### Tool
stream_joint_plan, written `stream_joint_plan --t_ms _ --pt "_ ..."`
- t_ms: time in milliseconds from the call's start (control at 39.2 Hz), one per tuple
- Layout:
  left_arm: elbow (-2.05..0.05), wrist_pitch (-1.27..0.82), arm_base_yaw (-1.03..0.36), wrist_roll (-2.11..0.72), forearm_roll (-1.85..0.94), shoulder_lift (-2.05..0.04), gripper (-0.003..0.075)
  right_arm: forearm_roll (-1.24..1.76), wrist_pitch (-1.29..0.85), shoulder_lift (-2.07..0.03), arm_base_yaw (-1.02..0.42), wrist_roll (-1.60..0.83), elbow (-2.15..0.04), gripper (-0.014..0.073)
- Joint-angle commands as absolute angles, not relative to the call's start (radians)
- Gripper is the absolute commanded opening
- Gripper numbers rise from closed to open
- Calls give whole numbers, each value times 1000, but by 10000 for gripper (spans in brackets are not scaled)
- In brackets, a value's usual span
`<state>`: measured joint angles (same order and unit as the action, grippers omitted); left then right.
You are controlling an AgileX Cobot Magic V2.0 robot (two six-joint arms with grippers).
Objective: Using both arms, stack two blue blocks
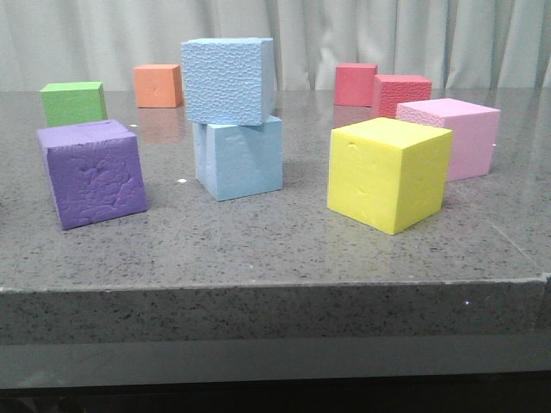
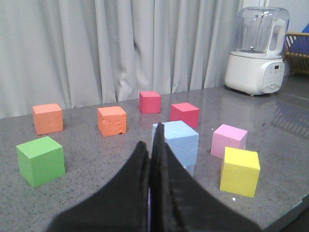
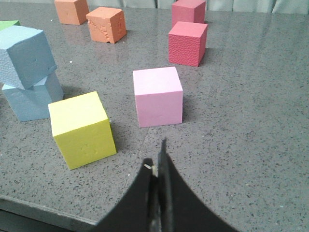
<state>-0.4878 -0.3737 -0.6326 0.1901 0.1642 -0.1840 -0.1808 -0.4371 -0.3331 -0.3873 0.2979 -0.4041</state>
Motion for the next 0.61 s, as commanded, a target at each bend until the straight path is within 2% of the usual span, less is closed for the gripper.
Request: stream_joint_plan --t_ms 0,76,255,586 --pt "-484 -288 -639 139 121 -196 -20 -190 -358 -339 -381 297 -432 -67" --pt "-458 -279 -630 43 42 -196 -20 -190 -358 -339 -381 297 -432 -67" --pt "-399 -248 -556 32 0 -173 -20 -190 -358 -339 -381 297 -432 -67" --pt "-201 -239 -277 32 -15 26 -20 -190 -358 -339 -381 297 -432 -67"
